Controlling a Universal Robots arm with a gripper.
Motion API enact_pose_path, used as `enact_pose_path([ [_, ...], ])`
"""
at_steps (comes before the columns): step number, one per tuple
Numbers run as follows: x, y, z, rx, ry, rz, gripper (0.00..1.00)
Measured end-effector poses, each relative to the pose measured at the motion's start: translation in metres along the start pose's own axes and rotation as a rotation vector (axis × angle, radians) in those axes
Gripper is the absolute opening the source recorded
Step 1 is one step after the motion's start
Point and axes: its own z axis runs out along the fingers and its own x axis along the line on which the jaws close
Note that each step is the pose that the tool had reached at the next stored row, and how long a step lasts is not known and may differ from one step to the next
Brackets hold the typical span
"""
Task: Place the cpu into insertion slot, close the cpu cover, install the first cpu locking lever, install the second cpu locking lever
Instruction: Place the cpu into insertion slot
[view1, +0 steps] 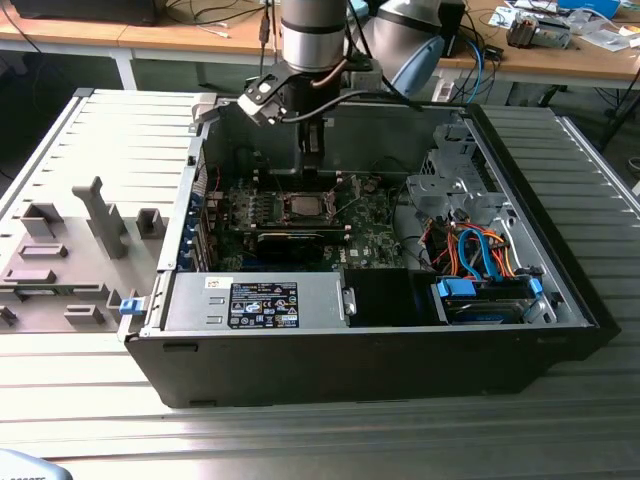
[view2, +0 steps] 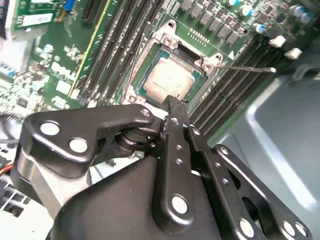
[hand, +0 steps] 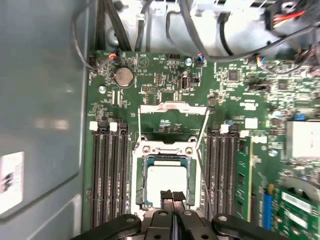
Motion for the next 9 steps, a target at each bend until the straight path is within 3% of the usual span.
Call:
enact_pose_path([
  [4, -0.0015, 0.0008, -0.0302, 0.0000, 0.0001, 0.000, 0.11],
  [6, -0.0019, 0.0011, -0.0386, 0.0001, -0.0001, 0.000, 0.11],
  [9, -0.0019, 0.0011, -0.0393, -0.0002, 0.0003, 0.000, 0.11],
])
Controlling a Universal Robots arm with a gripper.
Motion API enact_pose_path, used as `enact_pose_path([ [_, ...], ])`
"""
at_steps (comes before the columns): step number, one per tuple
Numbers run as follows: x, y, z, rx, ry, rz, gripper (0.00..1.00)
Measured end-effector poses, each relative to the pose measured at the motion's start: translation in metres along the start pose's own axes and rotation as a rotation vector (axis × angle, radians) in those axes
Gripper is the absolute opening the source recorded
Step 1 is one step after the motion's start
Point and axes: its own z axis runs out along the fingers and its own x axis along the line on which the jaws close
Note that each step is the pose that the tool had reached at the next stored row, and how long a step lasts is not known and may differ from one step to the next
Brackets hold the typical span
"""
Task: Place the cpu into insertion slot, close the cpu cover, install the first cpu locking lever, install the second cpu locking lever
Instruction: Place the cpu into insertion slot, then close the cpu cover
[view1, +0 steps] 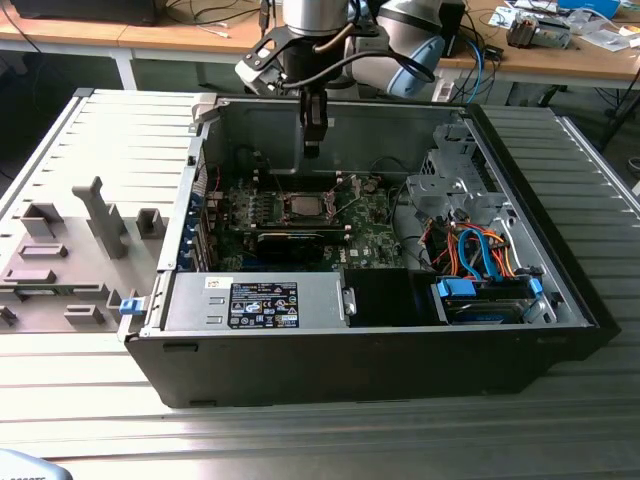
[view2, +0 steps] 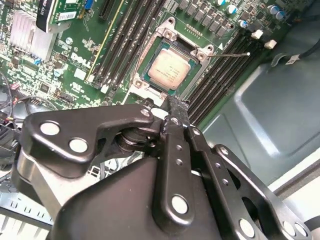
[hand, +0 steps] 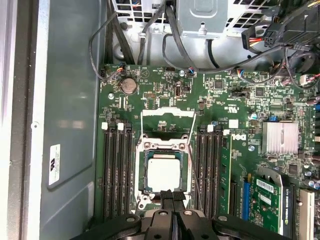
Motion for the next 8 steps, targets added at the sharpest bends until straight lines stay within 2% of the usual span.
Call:
enact_pose_path([
  [8, 0.0000, 0.0000, 0.0000, 0.0003, -0.0004, 0.000, 0.11],
])
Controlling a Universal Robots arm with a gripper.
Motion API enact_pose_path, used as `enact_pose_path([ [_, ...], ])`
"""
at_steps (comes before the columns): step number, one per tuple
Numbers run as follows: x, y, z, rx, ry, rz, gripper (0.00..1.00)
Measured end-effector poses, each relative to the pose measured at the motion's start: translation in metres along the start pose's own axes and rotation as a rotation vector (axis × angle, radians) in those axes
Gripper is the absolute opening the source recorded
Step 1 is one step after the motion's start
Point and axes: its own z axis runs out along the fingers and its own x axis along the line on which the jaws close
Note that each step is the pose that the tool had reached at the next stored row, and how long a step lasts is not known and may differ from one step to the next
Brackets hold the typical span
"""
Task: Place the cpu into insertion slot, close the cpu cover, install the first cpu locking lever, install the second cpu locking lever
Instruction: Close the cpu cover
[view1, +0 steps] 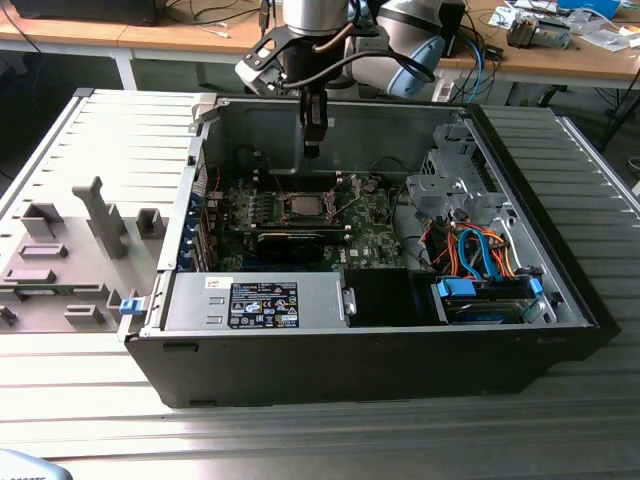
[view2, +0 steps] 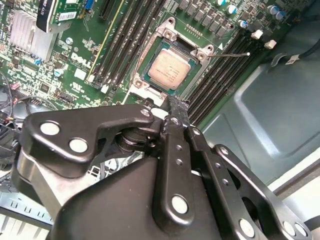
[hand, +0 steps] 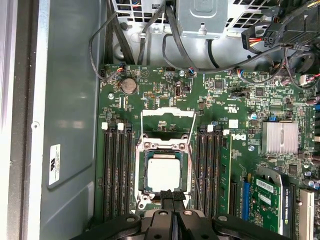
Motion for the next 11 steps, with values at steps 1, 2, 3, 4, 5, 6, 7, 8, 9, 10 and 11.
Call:
enact_pose_path([
  [1, 0.0000, 0.0002, 0.0006, -0.0001, 0.0000, 0.000, 0.11],
  [2, 0.0000, 0.0006, 0.0013, -0.0001, -0.0001, 0.000, 0.11],
  [3, 0.0001, 0.0015, 0.0020, 0.0000, -0.0007, 0.000, 0.11],
  [4, 0.0000, 0.0023, 0.0027, 0.0000, -0.0011, 0.000, 0.11],
  [5, 0.0000, 0.0036, 0.0036, 0.0000, -0.0017, 0.000, 0.11],
  [6, 0.0000, 0.0050, 0.0044, 0.0001, -0.0022, 0.000, 0.11],
  [7, 0.0000, 0.0073, 0.0056, 0.0003, -0.0031, 0.000, 0.11],
  [8, -0.0001, 0.0096, 0.0071, 0.0007, -0.0041, 0.000, 0.11],
  [9, -0.0001, 0.0109, 0.0084, 0.0006, -0.0042, 0.000, 0.11],
  [10, -0.0001, 0.0137, 0.0105, 0.0009, -0.0046, 0.000, 0.11],
  [11, -0.0002, 0.0165, 0.0119, 0.0013, -0.0048, 0.000, 0.11],
])
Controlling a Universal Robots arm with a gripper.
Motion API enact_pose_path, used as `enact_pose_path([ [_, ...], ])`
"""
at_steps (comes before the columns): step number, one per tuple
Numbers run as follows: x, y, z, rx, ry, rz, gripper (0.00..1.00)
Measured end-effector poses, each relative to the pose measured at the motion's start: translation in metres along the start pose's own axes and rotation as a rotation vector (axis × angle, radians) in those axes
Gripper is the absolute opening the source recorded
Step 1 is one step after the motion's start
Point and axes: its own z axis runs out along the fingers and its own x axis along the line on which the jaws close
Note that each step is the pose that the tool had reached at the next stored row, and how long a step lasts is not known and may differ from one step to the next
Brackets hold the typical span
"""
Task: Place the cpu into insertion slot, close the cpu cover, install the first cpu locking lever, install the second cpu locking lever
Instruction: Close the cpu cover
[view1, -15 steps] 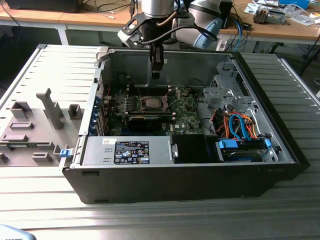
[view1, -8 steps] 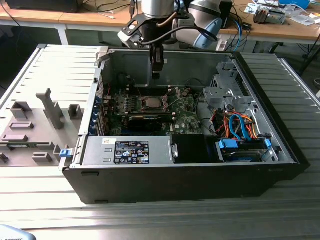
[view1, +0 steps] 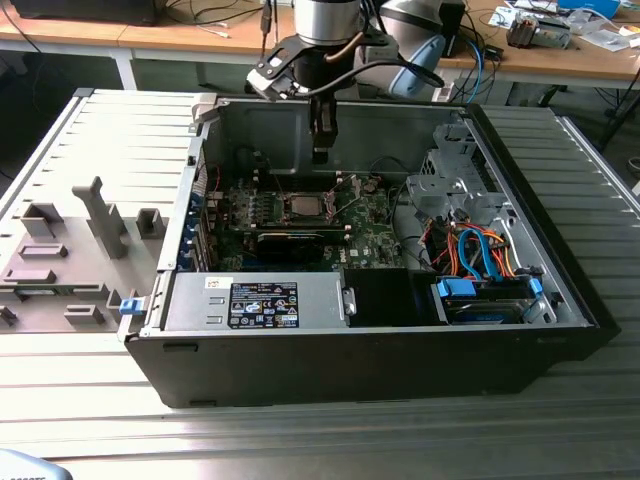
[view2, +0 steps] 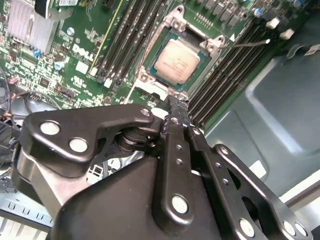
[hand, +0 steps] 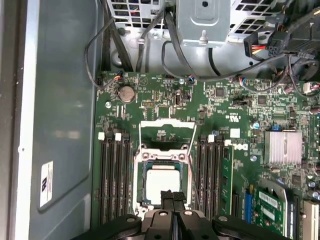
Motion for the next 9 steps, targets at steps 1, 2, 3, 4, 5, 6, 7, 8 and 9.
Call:
enact_pose_path([
  [1, -0.0002, 0.0045, 0.0014, 0.0007, -0.0005, 0.000, 0.11],
  [2, -0.0003, 0.0084, 0.0025, 0.0012, -0.0005, 0.000, 0.11],
  [3, -0.0003, 0.0108, 0.0033, 0.0018, -0.0008, 0.000, 0.11],
  [4, -0.0004, 0.0159, 0.0053, 0.0030, -0.0012, 0.000, 0.11],
  [5, -0.0005, 0.0195, 0.0067, 0.0038, -0.0013, 0.000, 0.11],
  [6, -0.0006, 0.0213, 0.0073, 0.0042, -0.0013, 0.000, 0.11],
  [7, -0.0007, 0.0243, 0.0083, 0.0047, -0.0014, 0.000, 0.11],
  [8, -0.0007, 0.0272, 0.0094, 0.0049, -0.0013, 0.000, 0.11],
  [9, -0.0008, 0.0281, 0.0099, 0.0049, -0.0013, 0.000, 0.11],
])
